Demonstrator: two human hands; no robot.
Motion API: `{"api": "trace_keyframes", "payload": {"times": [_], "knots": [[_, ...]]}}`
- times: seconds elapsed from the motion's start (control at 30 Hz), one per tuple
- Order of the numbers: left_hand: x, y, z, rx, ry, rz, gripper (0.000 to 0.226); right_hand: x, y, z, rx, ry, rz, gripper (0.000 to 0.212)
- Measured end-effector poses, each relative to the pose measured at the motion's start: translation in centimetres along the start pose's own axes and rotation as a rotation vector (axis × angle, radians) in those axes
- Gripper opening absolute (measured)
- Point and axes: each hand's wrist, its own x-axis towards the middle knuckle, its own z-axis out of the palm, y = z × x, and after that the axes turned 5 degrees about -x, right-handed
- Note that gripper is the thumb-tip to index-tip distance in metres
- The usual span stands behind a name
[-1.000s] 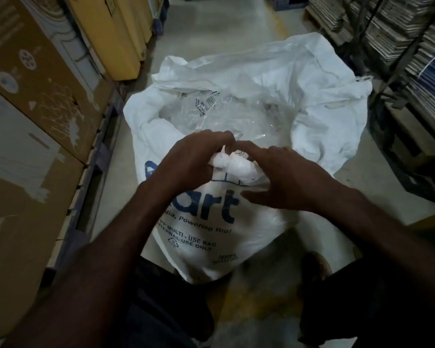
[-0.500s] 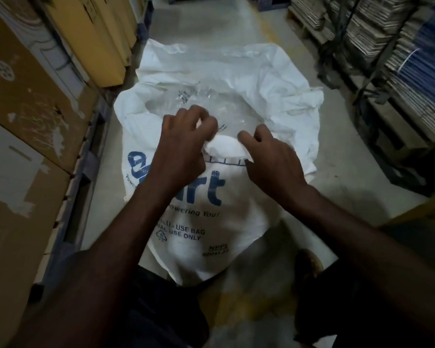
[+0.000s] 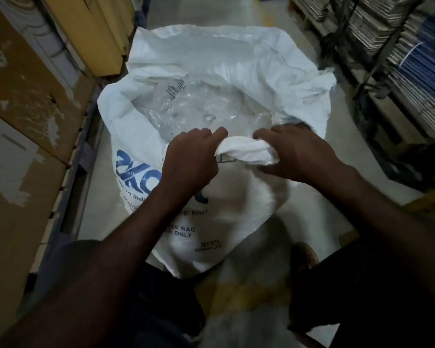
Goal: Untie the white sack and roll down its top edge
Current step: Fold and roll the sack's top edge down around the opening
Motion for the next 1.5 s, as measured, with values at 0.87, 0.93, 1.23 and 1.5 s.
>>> {"api": "trace_keyframes", "payload": {"times": [0.87, 0.93, 1.23, 1.5], "knots": [[9.3, -0.8, -0.3, -0.301, 0.342, 0.239, 0.041, -2.7, -2.4, -6.8, 0.143, 0.332, 0.346, 0.022], [7.5, -3.5, -0.9, -0.245, 0.29, 0.155, 0.038, -1.1, -4.5, -5.8, 0.171, 0.345, 0.252, 0.024], [0.9, -4.2, -2.1, -0.171, -0.126, 0.13, 0.052, 1.1, -6.0, 0.2, 0.051, 0.402, 0.126, 0.015], [2.0, -1.7, -1.6, -0.142, 0.044, 0.063, 0.03, 1.2, -5.8, -1.3, -0.023, 0.463, 0.124, 0.022]]}}
